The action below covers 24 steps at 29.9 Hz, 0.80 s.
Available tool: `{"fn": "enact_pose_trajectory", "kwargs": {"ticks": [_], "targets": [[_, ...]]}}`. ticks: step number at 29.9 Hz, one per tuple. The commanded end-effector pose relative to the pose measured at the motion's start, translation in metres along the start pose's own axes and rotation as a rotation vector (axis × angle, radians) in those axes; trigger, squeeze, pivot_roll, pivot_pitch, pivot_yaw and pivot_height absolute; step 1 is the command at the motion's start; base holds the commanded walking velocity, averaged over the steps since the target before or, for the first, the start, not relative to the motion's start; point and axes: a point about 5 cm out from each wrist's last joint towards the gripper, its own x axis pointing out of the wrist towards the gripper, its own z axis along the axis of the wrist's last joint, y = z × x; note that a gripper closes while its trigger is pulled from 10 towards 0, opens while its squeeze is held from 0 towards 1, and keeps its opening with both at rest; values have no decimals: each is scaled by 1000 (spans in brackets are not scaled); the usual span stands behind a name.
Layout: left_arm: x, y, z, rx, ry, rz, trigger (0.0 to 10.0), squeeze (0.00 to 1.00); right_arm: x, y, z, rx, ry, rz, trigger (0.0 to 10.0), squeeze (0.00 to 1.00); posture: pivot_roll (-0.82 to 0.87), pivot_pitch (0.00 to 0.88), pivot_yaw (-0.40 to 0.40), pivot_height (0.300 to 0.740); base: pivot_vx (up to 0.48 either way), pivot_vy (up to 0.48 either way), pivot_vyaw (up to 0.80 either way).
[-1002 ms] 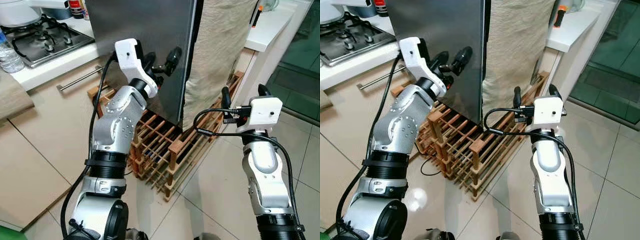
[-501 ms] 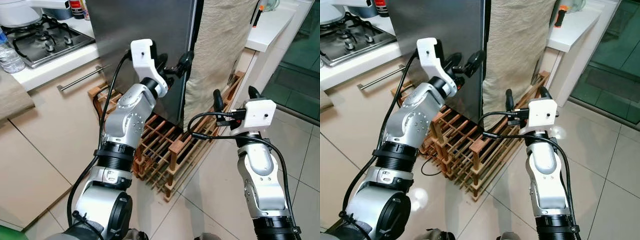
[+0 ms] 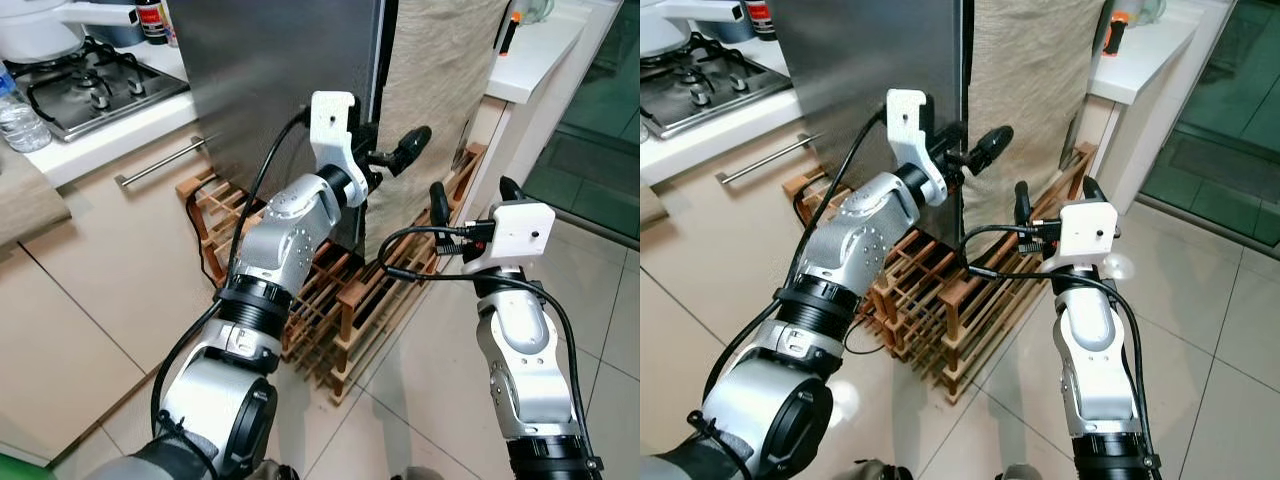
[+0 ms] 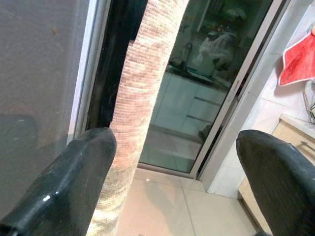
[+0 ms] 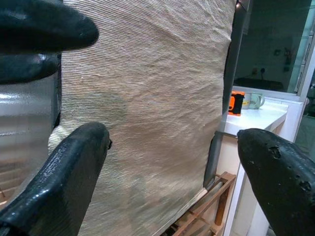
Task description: Restocking fridge
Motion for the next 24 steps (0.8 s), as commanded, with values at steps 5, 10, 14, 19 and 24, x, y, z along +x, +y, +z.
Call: {"fn": "enact_pose_trajectory", "kwargs": {"ticks": [5, 10, 14, 19, 24], "targets": [[11, -12, 4, 8, -9, -36, 10000, 0, 2, -2, 3, 4, -9, -8, 10000, 0, -244, 0, 90, 727, 0, 0, 0], [16, -12, 2, -8, 1, -30, 10000, 0, 1, -2, 2, 2, -6, -12, 10000, 0, -248, 0, 96, 727, 0, 0, 0], [24, -22, -3, -48, 17, -56, 10000, 0, 0, -2, 2, 1, -4, -12, 10000, 0, -250, 0, 96, 727, 0, 0, 0], [44, -67, -3, -66, 10, -214, 10000, 0, 0, -1, 3, -9, -8, -8, 10000, 0, -295, 0, 112, 727, 0, 0, 0], [48, -97, -1, -75, -2, -352, 10000, 0, -5, -10, 4, -19, -5, -49, 10000, 0, -310, 0, 125, 727, 0, 0, 0]]}}
